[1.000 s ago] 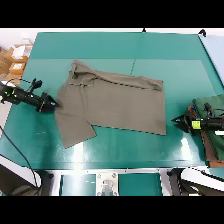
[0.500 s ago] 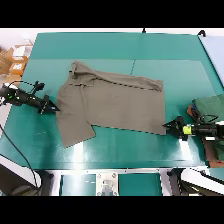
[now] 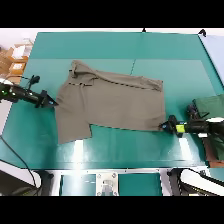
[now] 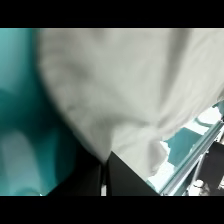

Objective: Fold the shirts.

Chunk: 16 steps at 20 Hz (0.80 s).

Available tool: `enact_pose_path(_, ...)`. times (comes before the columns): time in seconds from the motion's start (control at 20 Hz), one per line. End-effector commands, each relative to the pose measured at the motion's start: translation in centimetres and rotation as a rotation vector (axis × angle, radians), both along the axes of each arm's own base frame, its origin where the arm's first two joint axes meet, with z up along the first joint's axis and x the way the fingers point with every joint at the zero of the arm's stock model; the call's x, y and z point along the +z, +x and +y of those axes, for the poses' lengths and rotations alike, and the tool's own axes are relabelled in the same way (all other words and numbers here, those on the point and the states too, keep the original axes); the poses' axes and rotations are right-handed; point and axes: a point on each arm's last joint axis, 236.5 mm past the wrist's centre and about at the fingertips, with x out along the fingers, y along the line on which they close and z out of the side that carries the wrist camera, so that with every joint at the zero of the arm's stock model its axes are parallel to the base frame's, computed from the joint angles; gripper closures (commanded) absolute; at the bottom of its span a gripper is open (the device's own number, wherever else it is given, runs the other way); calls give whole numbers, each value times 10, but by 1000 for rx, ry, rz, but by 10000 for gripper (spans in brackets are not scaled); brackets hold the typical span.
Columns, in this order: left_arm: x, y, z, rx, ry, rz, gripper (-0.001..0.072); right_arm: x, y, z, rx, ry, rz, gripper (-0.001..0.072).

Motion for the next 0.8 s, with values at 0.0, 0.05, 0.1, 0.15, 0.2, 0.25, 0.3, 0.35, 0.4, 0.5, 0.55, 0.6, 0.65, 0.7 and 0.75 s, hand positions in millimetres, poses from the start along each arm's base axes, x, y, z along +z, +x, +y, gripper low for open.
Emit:
enact_pose_path(0.0,75,15,-4,19,27,-212,675,104,52,0,57,7,-286,698)
enact_pose_path(0.05,113,20,-7,32,38,-315,676,156,72,-6,63,-43,-425,698)
enact_pose_path(0.1,162,23,-12,42,53,-454,676,219,87,-12,71,-121,-589,698)
enact_pose_path(0.15,214,22,-18,57,71,-599,675,279,93,-16,84,-208,-735,699)
enact_pose_path(0.2,274,16,-25,81,95,-765,675,344,93,-17,89,-307,-888,698)
enact_pose_path(0.25,336,2,-33,105,132,-938,675,403,87,-19,76,-400,-1025,698)
enact_pose_path(0.3,393,-17,-40,129,181,-1101,675,458,76,-20,51,-492,-1152,699)
enact_pose_path(0.35,452,-46,-48,158,240,-1277,675,511,57,-20,19,-588,-1272,698)
enact_pose_path(0.4,503,-79,-58,188,285,-1438,675,553,36,-18,-12,-678,-1365,699)
enact_pose_path(0.5,590,-157,-77,260,377,-1739,675,605,-1,-16,-86,-816,-1461,698)
enact_pose_path(0.55,618,-191,-82,297,437,-1851,675,616,-12,-18,-117,-874,-1469,698)
enact_pose_path(0.6,633,-217,-85,324,491,-1916,674,619,-19,-20,-137,-914,-1457,698)
enact_pose_path(0.65,639,-232,-84,354,539,-1932,674,615,-21,-22,-139,-931,-1438,698)
enact_pose_path(0.7,636,-235,-80,365,572,-1906,674,607,-19,-24,-126,-944,-1407,698)
enact_pose_path(0.75,625,-229,-76,357,594,-1852,674,597,-15,-29,-122,-941,-1373,698)
